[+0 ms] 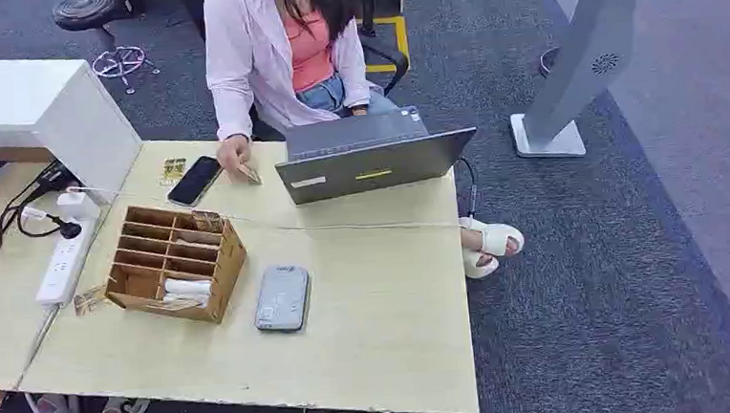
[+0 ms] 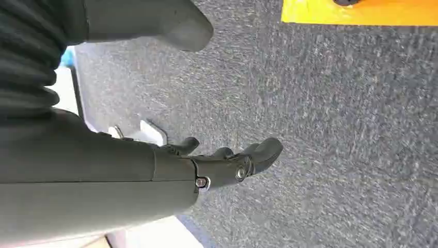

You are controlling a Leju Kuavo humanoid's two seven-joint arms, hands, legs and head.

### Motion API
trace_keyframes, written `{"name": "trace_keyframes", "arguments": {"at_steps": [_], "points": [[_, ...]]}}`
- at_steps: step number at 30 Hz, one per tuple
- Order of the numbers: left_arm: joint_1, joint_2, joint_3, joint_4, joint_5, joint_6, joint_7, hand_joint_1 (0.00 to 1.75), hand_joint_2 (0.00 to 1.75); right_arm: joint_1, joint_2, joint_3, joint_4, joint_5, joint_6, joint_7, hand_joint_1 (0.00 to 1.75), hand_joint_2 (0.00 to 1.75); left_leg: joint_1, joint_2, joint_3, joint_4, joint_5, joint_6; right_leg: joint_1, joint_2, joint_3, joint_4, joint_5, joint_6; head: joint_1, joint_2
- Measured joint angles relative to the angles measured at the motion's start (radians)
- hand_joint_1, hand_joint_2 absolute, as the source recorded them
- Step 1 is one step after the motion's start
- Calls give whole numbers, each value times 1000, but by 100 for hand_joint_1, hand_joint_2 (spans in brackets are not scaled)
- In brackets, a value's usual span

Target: Pass the card to the sensor for recognition and then transmit it.

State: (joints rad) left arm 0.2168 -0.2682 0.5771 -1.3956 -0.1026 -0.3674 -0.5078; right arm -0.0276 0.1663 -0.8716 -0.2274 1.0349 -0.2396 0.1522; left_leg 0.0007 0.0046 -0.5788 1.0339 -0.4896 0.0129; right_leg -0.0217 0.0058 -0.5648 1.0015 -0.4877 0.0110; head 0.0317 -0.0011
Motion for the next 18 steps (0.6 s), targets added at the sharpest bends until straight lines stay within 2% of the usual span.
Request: {"name": "trace_keyframes", "arguments": {"at_steps": [5,8,13,18], "points": [[45,-3,-80,-169,35,17,-19,0,175,-1,8,-19,5,31,-2,13,0,175,0,0,0,0,0,0,0,0,0,0,0,0,0,0],[32,21,-139,-243,28,58,-22,0,175,-4,10,-19,7,58,-1,18,0,175,0,0,0,0,0,0,0,0,0,0,0,0,0,0],[-43,80,-225,-276,-42,150,-10,0,175,-8,10,-19,11,101,9,21,0,175,0,0,1,0,2,-1,0,0,0,0,1,-1,0,0],[-127,133,-302,-278,-137,237,30,0,175,-9,10,-19,12,137,19,21,0,175,0,0,1,0,2,0,0,0,0,0,1,0,0,0]]}}
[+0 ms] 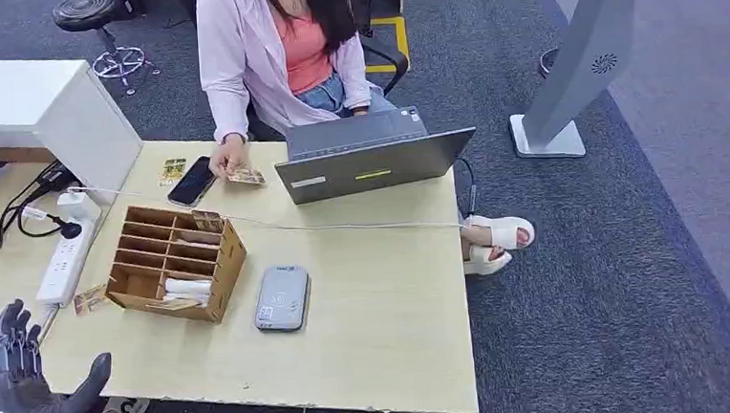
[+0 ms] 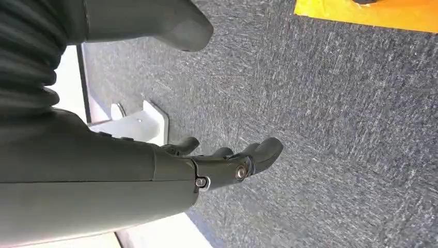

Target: Pass the card to the sensor for recognition and then transmit it.

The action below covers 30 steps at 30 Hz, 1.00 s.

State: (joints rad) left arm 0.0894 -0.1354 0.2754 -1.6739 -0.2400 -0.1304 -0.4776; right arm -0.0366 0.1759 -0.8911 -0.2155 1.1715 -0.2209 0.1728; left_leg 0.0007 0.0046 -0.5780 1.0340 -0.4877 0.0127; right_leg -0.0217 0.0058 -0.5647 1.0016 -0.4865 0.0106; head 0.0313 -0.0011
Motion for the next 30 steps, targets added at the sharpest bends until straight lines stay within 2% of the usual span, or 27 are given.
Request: {"name": "trace_keyframes", "arguments": {"at_steps": [5,30], "points": [[-94,30,-58,46,-93,43,42,0,175,-5,0,0,1,21,5,-4,0,175,0,0,0,0,0,0,0,0,0,0,0,1,0,0],[-602,132,-310,516,-581,203,270,0,175,-16,0,21,4,117,40,-21,0,175,0,0,0,1,2,1,0,1,-1,0,2,0,0,0]]}}
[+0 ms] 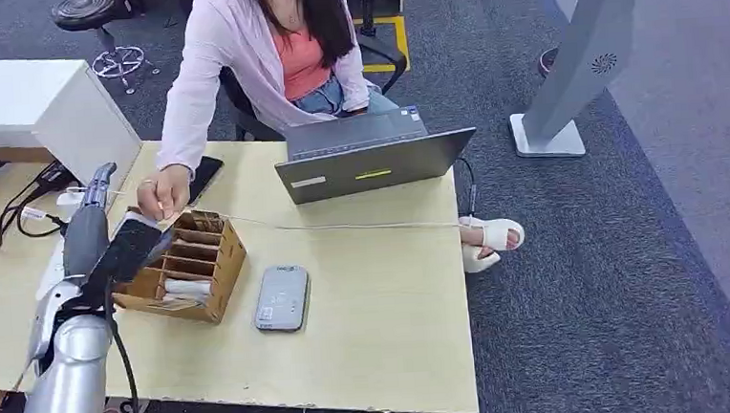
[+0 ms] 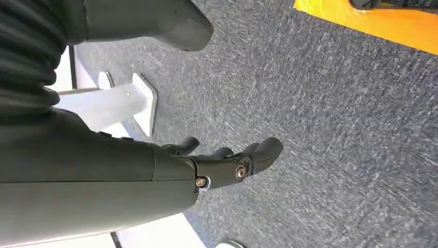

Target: Pass the card to the sensor for recognition and then transmit it.

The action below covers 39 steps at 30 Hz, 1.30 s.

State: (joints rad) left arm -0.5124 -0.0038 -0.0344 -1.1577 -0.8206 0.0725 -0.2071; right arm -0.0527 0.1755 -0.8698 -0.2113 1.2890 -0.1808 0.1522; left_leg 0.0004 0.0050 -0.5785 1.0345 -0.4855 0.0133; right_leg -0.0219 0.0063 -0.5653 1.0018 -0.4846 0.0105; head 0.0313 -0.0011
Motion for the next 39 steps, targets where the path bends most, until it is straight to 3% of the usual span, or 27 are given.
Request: {"name": "trace_keyframes", "arguments": {"at_steps": [28,29,39], "points": [[-548,105,-253,570,-547,177,262,0,175,-7,-2,42,2,115,36,-13,0,175,0,0,-1,0,1,0,0,0,-1,1,1,0,0,0],[-563,108,-260,586,-569,186,272,175,175,-7,-2,44,2,119,37,-14,0,175,0,0,-1,0,1,0,0,0,-1,1,1,0,1,0],[-599,117,-275,652,-598,221,273,175,175,-10,-3,47,4,130,38,-14,0,175,0,0,-1,0,1,0,0,0,-1,1,1,0,1,0]]}}
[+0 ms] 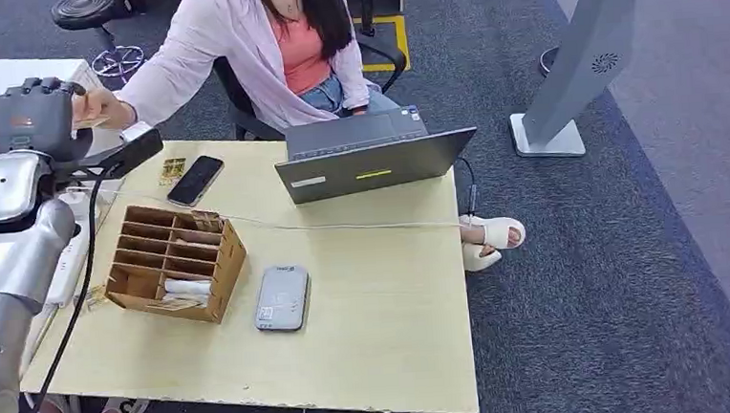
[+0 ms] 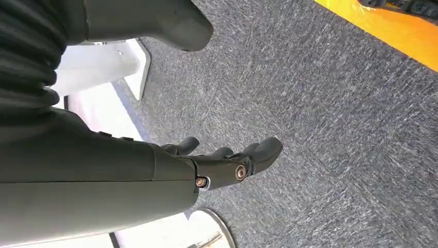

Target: Pass the card to the sensor for recognition and then transmit it.

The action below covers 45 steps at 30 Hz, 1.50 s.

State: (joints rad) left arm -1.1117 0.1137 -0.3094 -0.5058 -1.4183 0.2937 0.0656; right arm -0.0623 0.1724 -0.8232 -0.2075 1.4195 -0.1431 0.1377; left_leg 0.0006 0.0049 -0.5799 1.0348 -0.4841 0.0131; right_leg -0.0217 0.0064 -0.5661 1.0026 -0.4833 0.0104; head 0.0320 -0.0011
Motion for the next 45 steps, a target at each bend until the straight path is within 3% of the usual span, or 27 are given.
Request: {"name": "trace_keyframes", "arguments": {"at_steps": [19,26,34,40,45], "points": [[0,-2,0,11,8,9,-18,175,175,0,0,0,1,2,0,3,0,175,0,0,0,0,0,0,0,0,0,0,0,0,0,0],[28,-19,0,5,34,39,-79,175,175,-1,0,0,1,-1,-2,3,0,175,0,0,0,0,0,0,0,0,0,0,0,0,0,0],[242,-112,-59,-220,44,60,-135,175,175,-1,0,-9,1,-18,-13,7,0,175,-2,-2,0,1,0,1,-1,-1,0,-1,0,0,0,0],[384,-156,-186,-424,58,8,-95,175,175,-1,0,-17,3,-20,-22,7,0,175,-2,-2,-1,1,-1,1,-1,-2,0,-1,0,0,0,0],[436,-167,-250,-487,82,-27,-92,175,175,-1,0,-18,5,-21,-21,7,0,175,-1,-2,-1,0,0,0,-1,-2,0,-1,0,0,0,0]]}}
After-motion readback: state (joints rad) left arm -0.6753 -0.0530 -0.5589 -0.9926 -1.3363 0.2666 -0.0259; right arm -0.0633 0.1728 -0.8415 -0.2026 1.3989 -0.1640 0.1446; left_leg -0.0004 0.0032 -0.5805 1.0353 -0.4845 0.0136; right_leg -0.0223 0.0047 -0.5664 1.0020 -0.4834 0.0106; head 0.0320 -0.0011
